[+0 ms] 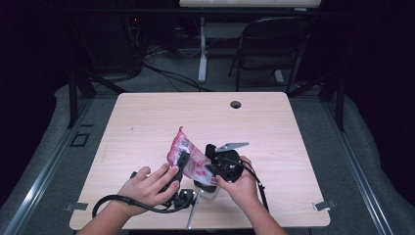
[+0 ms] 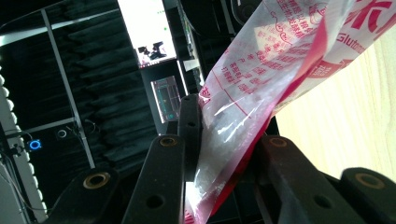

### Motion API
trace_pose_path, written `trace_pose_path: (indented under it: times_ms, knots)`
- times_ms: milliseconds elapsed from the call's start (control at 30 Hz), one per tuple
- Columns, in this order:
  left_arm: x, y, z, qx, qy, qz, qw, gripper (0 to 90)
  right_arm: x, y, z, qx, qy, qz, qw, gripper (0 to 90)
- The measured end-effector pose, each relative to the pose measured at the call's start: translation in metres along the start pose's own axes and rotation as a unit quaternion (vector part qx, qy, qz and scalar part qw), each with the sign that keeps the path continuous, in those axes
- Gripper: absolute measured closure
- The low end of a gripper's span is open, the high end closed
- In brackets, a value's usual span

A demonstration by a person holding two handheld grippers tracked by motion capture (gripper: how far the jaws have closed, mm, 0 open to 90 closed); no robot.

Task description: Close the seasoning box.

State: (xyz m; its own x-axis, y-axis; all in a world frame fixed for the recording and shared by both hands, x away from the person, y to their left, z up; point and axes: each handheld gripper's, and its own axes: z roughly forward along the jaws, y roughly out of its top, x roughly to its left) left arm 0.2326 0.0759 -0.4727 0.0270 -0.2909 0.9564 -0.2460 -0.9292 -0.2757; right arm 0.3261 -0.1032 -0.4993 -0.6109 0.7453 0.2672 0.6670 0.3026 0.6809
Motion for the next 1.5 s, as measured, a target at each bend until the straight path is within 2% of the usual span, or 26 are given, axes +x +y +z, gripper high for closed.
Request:
trace_pose_path:
  times_ms: [67, 133, 267, 333, 467, 733, 967, 1033, 1067, 1100, 1167, 1300, 1367, 1500]
  knots:
    - [0.0, 0.0, 0.0, 0.0, 0.0, 0.0, 1.0, 78.1, 0.0, 0.0, 0.0, 0.002, 0.0, 0.001, 1.0, 90.0]
    - [-0.002, -0.001, 0.0, -0.001, -0.005, -0.012, 0.9999, 78.1, 0.0, 0.0, 0.0, 0.002, 0.0, 0.0, 1.0, 90.0]
    - [-0.002, -0.001, 0.0, -0.003, 0.005, -0.007, 1.0, 78.1, 0.0, 0.0, -0.001, 0.002, -0.001, 0.001, 1.0, 90.0]
    - [-0.003, -0.002, 0.0, -0.001, 0.003, -0.014, 0.9999, 78.1, 0.001, -0.001, -0.001, -0.002, -0.001, 0.001, 1.0, 90.0]
    - [-0.002, -0.003, 0.0, 0.002, -0.003, -0.014, 0.9999, 78.1, 0.001, -0.001, -0.001, -0.001, -0.002, -0.001, 1.0, 90.0]
    - [-0.005, -0.007, 0.0, 0.005, -0.009, -0.038, 0.9992, 78.2, 0.001, -0.001, -0.003, -0.002, -0.004, -0.002, 1.0, 90.0]
    - [-0.011, -0.012, -0.001, 0.014, -0.021, -0.084, 0.9962, 78.4, 0.002, -0.002, -0.006, -0.001, -0.004, -0.003, 1.0, 90.0]
    - [-0.012, -0.013, -0.001, 0.01, -0.021, -0.087, 0.9959, 78.4, 0.002, -0.002, -0.006, -0.001, -0.003, -0.005, 1.0, 90.0]
    - [-0.013, -0.014, -0.001, 0.013, -0.026, -0.099, 0.9947, 78.5, 0.001, -0.002, -0.007, -0.003, -0.003, -0.007, 1.0, 90.0]
    - [-0.014, -0.015, -0.001, 0.009, -0.02, -0.1, 0.9947, 78.5, 0.001, -0.002, -0.007, -0.004, -0.003, -0.006, 1.0, 90.0]
    - [-0.015, -0.015, -0.002, 0.015, -0.029, -0.105, 0.9939, 78.6, 0.002, -0.002, -0.007, -0.003, -0.003, -0.008, 1.0, 90.0]
    - [-0.017, -0.017, -0.002, 0.015, -0.029, -0.116, 0.9927, 78.6, 0.002, -0.002, -0.007, -0.002, -0.003, -0.007, 1.0, 90.0]
    - [-0.019, -0.017, -0.002, 0.016, -0.034, -0.128, 0.9911, 78.6, 0.002, -0.002, -0.007, 0.0, -0.004, -0.01, 0.9999, 90.0]
    - [-0.02, -0.019, -0.002, 0.018, -0.033, -0.135, 0.9902, 78.6, 0.003, -0.002, -0.007, -0.001, -0.004, -0.01, 0.9999, 90.0]
